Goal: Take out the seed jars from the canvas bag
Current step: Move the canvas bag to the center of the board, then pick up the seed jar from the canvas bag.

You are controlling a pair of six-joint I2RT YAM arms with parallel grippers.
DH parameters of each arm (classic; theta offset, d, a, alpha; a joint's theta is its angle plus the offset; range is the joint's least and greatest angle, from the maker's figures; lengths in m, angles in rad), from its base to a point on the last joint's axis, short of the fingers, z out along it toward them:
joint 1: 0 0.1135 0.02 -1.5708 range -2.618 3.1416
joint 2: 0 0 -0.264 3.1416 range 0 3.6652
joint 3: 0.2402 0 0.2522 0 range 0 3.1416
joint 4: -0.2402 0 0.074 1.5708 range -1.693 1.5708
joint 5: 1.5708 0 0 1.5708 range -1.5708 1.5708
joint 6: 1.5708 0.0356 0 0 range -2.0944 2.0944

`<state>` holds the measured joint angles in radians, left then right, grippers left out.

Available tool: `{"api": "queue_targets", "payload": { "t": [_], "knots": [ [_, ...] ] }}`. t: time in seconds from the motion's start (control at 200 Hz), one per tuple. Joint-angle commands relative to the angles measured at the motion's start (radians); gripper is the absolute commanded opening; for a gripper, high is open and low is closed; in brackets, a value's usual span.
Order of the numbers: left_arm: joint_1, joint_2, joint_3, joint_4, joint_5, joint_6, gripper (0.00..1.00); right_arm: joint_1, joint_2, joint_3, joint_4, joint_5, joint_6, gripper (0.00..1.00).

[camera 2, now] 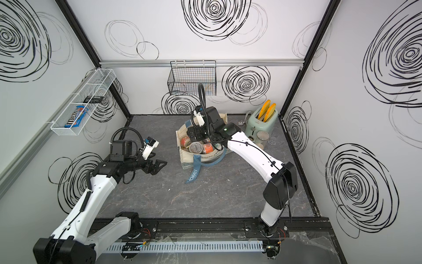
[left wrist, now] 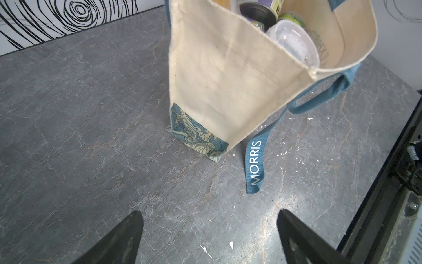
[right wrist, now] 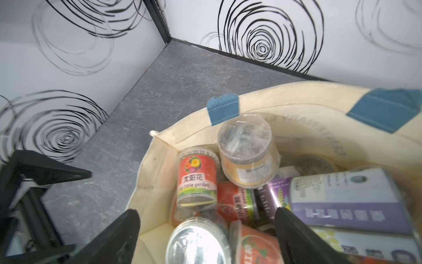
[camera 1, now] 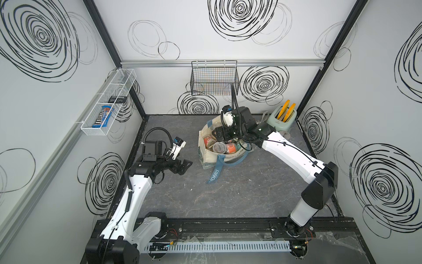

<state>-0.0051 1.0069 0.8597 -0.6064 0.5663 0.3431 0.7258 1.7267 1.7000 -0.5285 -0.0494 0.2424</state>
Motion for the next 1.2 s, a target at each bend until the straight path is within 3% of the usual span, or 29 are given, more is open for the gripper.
{"api": "queue_targets", "payload": {
  "t": [0.0, 0.63, 0.855, 1.196],
  "knots": [
    [0.011, -0.003, 0.011, -0.001, 0.038, 0.009, 0.96, 0.007, 0.067, 0.068, -0.047, 0.086, -0.012, 0.97],
    [0.033, -0.014, 0.016, 0.010, 0.030, -0.015, 0.96, 0.052, 0.332, 0.229, -0.052, 0.380, -0.054, 0.97],
    [0.032, -0.024, -0.001, 0.019, 0.040, -0.022, 0.96, 0.055, 0.390, 0.275, -0.079, 0.418, -0.013, 1.00],
    [0.033, -0.030, -0.006, 0.033, 0.009, -0.026, 0.96, 0.047, 0.372, 0.271, -0.093, 0.411, 0.014, 0.90]
  ]
}}
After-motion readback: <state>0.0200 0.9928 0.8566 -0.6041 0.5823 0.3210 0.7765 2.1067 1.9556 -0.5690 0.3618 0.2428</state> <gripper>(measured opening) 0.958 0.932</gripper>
